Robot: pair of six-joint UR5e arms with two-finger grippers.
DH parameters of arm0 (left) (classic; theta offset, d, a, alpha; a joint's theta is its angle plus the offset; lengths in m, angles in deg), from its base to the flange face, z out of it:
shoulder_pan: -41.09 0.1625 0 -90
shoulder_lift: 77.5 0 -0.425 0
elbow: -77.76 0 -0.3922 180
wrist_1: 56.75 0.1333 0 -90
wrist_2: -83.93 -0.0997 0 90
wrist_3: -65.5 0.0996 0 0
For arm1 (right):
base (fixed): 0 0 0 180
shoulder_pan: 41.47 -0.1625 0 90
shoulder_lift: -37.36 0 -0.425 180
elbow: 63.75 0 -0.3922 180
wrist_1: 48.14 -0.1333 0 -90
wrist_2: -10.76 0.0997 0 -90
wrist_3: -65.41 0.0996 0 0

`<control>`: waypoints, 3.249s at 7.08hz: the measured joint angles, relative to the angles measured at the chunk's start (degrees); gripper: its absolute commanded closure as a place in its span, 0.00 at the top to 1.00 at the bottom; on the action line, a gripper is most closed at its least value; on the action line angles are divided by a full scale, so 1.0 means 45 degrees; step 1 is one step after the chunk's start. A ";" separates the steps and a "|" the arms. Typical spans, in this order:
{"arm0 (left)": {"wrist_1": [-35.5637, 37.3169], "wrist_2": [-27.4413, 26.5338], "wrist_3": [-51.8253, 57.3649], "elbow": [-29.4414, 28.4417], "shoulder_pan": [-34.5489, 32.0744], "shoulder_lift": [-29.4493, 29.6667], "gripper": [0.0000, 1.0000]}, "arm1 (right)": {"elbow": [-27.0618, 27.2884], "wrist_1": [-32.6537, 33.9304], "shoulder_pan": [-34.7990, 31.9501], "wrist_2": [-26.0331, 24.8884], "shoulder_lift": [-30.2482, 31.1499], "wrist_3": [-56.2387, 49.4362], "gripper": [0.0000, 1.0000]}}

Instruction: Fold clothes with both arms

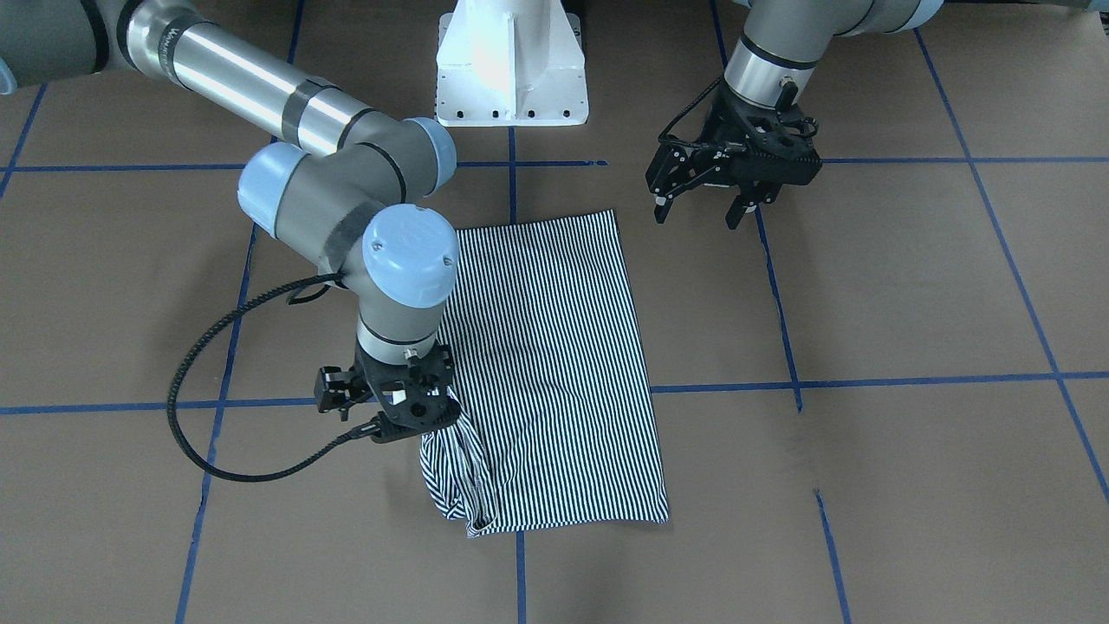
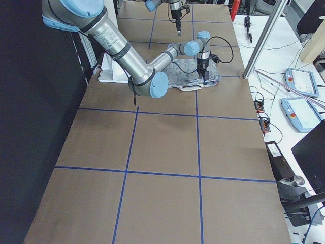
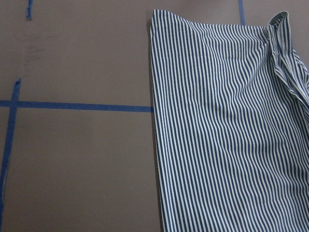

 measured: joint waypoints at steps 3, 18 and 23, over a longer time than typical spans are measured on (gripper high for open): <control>0.0016 0.0022 0.0014 -0.0002 -0.0120 -0.0075 1.00 | -0.1698 -0.1426 0.0863 -0.0691 -0.0606 0.0267 1.00; 0.1006 -0.1067 -0.7835 -0.1150 0.3614 0.0683 1.00 | 0.4557 -0.0626 -0.1621 0.4277 0.3196 0.1949 1.00; 0.1660 -0.2226 -0.9327 -0.3854 0.4221 0.2372 0.99 | 0.5714 -0.0705 -0.1595 0.4671 0.3966 0.2722 1.00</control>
